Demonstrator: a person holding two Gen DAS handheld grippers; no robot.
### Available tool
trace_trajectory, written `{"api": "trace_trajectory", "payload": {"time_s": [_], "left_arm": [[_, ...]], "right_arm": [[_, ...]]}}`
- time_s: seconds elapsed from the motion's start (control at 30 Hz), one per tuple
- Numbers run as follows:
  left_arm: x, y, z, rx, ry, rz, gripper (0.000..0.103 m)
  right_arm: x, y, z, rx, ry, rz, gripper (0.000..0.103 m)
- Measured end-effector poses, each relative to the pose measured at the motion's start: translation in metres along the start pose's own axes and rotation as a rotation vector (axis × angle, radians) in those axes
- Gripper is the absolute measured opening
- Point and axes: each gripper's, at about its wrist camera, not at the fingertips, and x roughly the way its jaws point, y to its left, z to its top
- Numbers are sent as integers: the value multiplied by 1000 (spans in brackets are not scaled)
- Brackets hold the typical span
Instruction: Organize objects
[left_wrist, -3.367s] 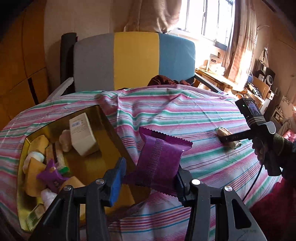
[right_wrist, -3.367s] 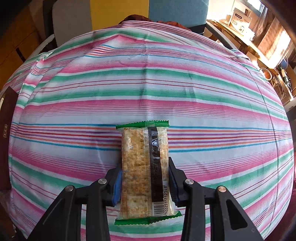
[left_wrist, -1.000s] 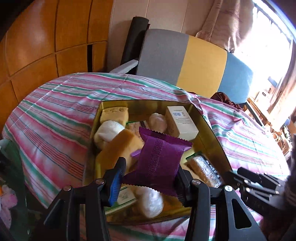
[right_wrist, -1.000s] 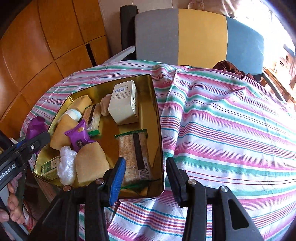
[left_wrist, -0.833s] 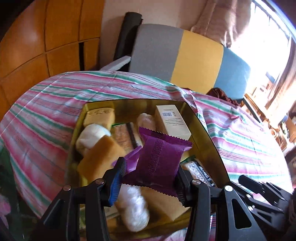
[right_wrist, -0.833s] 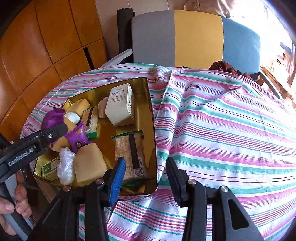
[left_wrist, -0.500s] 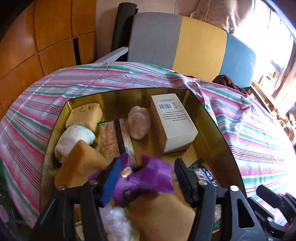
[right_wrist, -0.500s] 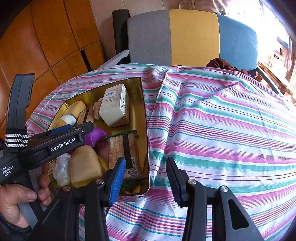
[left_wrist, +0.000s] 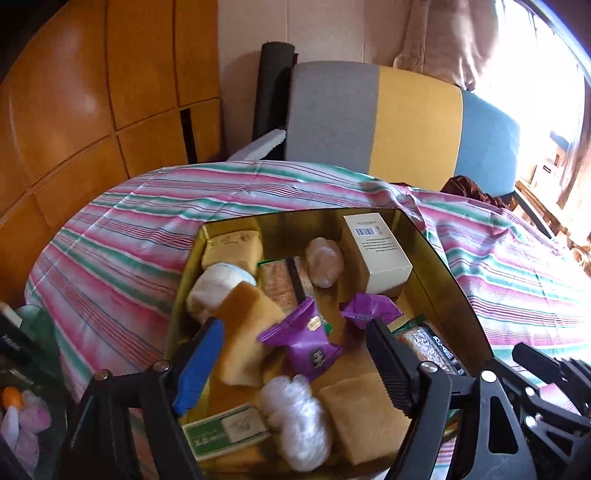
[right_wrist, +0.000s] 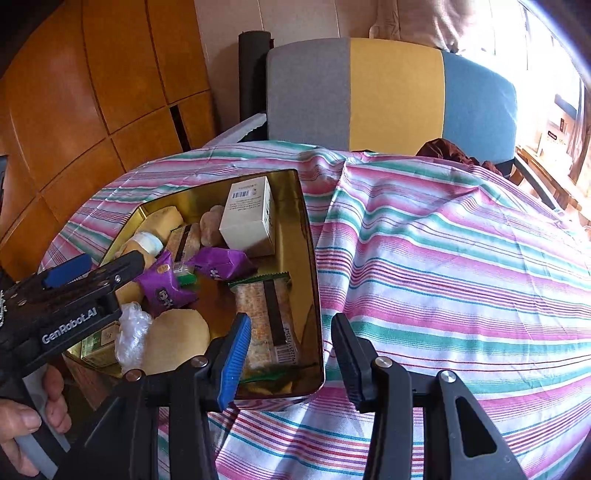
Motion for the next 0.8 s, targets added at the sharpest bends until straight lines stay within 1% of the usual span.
{"api": "trace_trajectory", "payload": {"time_s": [0.03, 0.1, 0.13, 0.2, 0.3, 0.43, 0.5, 0.57, 0.8], "left_arm": [[-6, 4, -2, -12, -5, 2, 84], [-17, 13, -5, -39, -15, 16, 95], [-23, 17, -7, -54, -20, 22, 96], [-34, 23, -11, -69, -36, 43, 103], [-48, 35, -16, -98, -50, 59, 103], [-59, 46, -23, -131, -61, 102, 103], [-61, 48, -27, -126, -47, 138, 103], [-63, 51, -31, -119, -47, 154, 103], [-71, 55, -42, -121, -62, 137, 103]], "right_arm": [[-3, 3, 0, -7, -15, -9, 46], [-10, 9, 1, -25, -46, -25, 47], [-13, 12, 1, -35, -59, -29, 48], [-17, 19, 2, -48, -73, -28, 48], [-22, 28, 0, -60, -81, -13, 49], [-21, 37, -4, -75, -59, 4, 49], [-21, 41, -7, -83, -50, 9, 49], [-20, 44, -9, -85, -41, 11, 49], [-20, 51, -12, -88, -43, 6, 49]]}}
